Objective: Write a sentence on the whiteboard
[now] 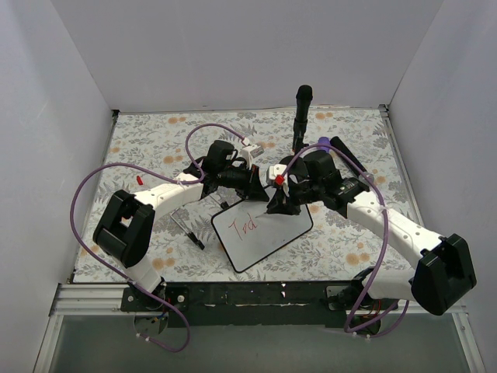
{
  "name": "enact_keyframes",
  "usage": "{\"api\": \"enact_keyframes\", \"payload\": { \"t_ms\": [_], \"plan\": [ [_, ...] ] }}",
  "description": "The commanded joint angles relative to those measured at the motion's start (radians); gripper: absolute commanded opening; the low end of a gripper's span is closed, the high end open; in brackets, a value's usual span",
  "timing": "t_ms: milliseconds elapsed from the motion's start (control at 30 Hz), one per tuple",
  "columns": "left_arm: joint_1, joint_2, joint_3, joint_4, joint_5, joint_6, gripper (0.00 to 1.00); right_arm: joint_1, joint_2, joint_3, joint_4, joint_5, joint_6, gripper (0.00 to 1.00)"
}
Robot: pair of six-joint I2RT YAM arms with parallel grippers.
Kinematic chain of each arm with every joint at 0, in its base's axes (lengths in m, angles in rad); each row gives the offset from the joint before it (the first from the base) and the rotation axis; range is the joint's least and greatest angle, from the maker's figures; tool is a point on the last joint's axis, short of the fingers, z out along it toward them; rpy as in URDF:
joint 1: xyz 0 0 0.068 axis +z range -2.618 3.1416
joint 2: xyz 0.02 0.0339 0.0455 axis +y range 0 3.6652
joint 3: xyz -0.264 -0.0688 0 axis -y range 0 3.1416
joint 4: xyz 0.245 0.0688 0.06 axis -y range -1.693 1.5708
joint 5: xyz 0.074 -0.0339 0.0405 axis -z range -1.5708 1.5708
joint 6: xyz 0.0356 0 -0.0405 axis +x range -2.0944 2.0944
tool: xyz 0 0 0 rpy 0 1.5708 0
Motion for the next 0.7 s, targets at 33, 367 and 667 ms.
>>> {"api": "enact_keyframes", "payload": {
  "t_ms": [33,367,667],
  "plan": [
    [-0.003,-0.045,-0.006,0.004,-0.007,0.09,0.0,-0.001,0.01,0.035,0.044,-0.007,0.02,0.01],
    [-0.001,-0.045,-0.006,0.005,-0.009,0.09,0.0,-0.001,-0.018,0.011,0.059,-0.027,0.02,0.01],
    [-0.001,-0.044,-0.006,0.006,-0.01,0.09,0.0,-0.005,-0.038,-0.012,0.059,-0.067,0.007,0.01]
  ]
}}
